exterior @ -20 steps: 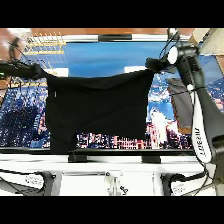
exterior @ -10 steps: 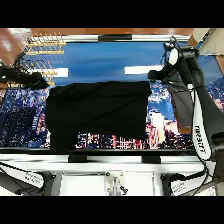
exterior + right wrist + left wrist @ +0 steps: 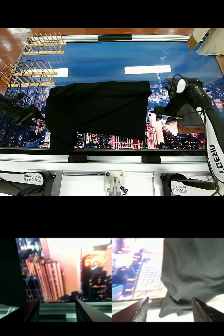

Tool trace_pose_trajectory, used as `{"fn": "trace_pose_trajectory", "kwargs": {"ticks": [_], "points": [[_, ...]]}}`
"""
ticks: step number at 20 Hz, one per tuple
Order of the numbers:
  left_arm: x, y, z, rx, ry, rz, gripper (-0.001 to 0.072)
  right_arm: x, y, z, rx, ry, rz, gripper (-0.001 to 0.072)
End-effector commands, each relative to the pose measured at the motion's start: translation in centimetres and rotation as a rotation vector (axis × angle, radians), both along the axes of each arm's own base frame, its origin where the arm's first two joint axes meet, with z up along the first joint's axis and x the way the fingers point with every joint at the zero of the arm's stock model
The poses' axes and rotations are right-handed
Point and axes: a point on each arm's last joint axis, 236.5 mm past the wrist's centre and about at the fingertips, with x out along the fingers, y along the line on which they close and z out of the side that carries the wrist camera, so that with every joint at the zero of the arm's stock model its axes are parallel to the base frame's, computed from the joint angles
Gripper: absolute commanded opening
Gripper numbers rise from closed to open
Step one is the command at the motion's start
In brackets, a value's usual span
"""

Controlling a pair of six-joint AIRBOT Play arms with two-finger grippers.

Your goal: Fold the shirts.

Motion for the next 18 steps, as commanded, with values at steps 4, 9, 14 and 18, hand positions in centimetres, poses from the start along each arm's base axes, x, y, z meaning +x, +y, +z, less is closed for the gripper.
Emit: {"fn": "trace_pose_trajectory", "kwargs": {"ticks": [4, 9, 14, 18], "points": [[0.3, -2.8, -3.1, -0.059, -0.072, 0.029, 0.0501, -2.2, 2.2, -1.1, 0.133, 0.057, -0.031, 0.0556], [-0.1, -2.0, -3.4, -0.034, -0.083, -0.036, 0.0505, -2.2, 2.8, -1.0, 0.159, 0.058, -0.040, 0.0556], [-1.0, -1.9, -3.9, -0.036, -0.056, -0.079, 0.0440, -2.1, 2.8, -1.0, 0.159, 0.054, -0.053, 0.0556], [-1.2, -3.0, -4.8, -0.055, -0.026, -0.110, 0.0167, -2.4, 3.2, -1.4, 0.172, 0.063, -0.069, 0.0557]]}}
